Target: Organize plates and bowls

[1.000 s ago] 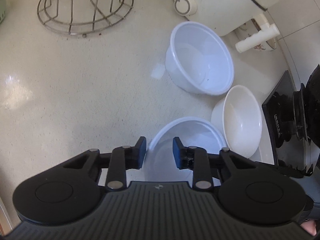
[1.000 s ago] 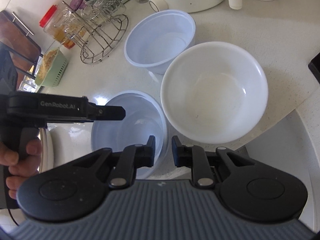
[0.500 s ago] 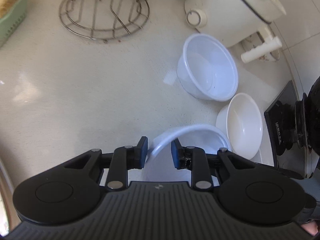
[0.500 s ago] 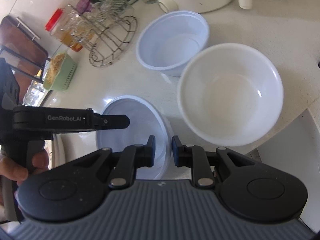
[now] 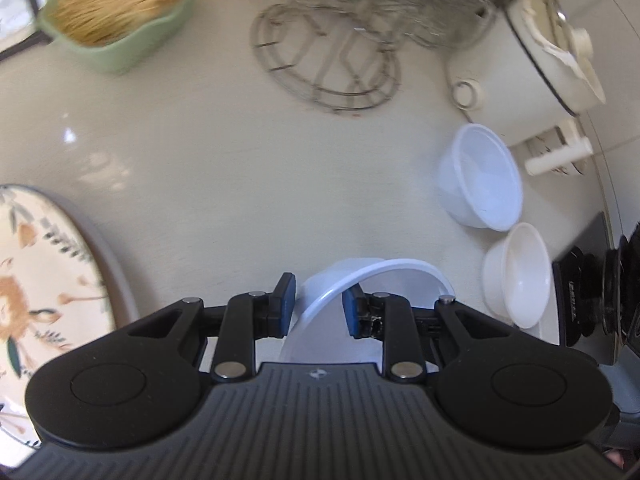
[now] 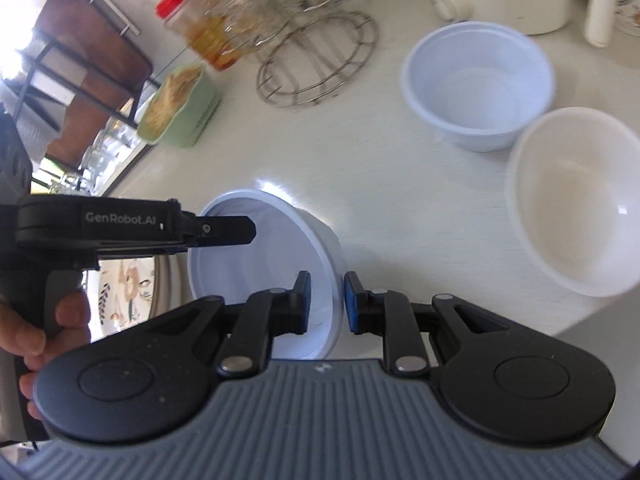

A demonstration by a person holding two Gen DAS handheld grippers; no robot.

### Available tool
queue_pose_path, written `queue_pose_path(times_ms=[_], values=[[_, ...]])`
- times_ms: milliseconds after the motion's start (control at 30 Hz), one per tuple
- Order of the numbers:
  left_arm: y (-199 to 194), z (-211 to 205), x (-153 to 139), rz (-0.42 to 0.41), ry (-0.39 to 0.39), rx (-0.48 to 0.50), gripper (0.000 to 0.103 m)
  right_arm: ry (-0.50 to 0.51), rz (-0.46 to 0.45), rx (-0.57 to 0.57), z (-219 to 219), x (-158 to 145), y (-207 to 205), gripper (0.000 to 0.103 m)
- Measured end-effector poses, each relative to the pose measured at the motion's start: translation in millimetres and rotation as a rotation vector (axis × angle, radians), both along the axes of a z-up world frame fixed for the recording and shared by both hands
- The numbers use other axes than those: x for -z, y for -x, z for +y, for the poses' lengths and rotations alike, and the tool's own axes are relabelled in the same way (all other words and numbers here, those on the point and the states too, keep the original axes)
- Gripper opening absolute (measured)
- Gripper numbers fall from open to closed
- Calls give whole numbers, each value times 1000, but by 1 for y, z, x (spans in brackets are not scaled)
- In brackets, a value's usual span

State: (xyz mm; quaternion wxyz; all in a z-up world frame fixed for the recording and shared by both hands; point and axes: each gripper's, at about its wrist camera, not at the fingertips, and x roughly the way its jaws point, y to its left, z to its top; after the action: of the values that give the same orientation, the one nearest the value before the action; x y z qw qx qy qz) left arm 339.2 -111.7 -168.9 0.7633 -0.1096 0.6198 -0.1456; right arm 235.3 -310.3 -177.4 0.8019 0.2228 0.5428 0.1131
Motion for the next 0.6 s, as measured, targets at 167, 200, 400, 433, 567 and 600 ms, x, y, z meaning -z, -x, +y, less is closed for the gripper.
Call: queue_pose_path(times_ms=[167, 200, 400, 433, 567, 600], values=[[2, 22, 12, 12, -21, -28, 30, -9, 17, -24, 22, 10, -11, 21], [3, 24, 14, 13, -24, -30, 30, -5, 19, -30, 26, 13, -14, 21], [2, 35, 19, 8, -52, -34, 30, 44, 2, -52, 45, 22, -24, 23], [1, 36, 16, -3, -59, -34, 31, 46, -4, -54, 46, 21, -26, 23], [-2, 36, 2, -39, -103, -26, 34, 69, -34, -34, 49, 10, -36, 28], [-2, 36, -3, -53, -108, -26, 35, 71, -43, -30, 48, 6, -36, 33]])
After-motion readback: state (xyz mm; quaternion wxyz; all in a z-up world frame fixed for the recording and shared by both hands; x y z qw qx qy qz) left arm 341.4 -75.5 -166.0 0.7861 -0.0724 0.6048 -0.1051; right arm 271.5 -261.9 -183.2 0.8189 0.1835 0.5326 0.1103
